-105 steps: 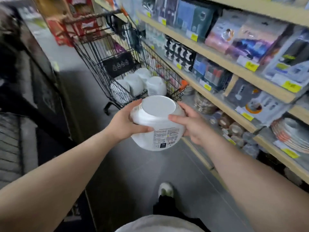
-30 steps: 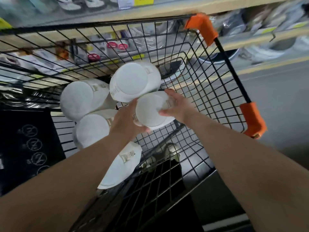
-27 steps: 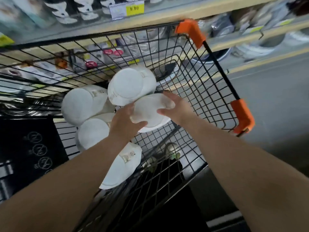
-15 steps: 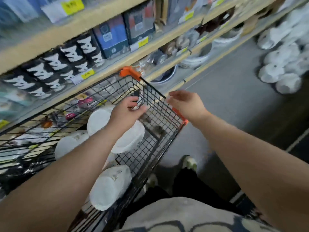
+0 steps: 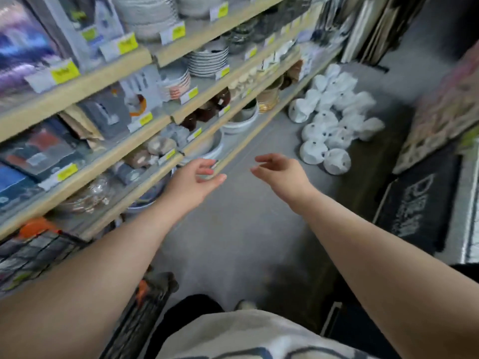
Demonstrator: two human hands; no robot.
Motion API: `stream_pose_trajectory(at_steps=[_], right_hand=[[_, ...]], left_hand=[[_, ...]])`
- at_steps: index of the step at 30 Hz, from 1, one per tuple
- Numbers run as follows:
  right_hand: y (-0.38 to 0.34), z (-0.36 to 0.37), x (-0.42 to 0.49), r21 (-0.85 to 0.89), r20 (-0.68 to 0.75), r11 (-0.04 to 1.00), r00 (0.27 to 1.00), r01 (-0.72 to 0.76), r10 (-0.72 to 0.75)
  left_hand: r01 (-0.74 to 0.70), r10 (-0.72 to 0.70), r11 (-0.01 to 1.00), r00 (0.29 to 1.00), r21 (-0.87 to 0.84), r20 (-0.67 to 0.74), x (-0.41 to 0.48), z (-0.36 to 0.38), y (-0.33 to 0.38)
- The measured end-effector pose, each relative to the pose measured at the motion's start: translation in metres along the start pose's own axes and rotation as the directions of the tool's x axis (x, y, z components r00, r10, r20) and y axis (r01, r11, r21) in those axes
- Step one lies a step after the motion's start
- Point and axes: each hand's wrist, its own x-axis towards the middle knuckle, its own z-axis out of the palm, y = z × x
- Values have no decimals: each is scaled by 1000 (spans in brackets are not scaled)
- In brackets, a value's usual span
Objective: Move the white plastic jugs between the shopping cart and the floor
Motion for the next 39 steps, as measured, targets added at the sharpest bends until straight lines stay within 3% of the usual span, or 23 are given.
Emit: stream_pose_trajectory(at_steps=[11, 23, 29, 39], right_hand=[[27, -155, 161, 115, -251, 989, 961, -90, 116], [36, -296, 333, 271, -491, 942, 814, -196, 311], [71, -374, 425, 320, -505, 913, 770, -252, 389], [129, -486, 588, 288, -423, 873, 766, -392, 484]], left_hand=[[-152, 134, 987, 954, 44, 269, 202, 122, 114], [-247, 165, 965, 833, 88, 528, 434, 251, 230], [-234, 123, 964, 817, 128, 563, 530, 335, 261], [-67, -62, 977, 818, 202, 571, 668, 461, 276]])
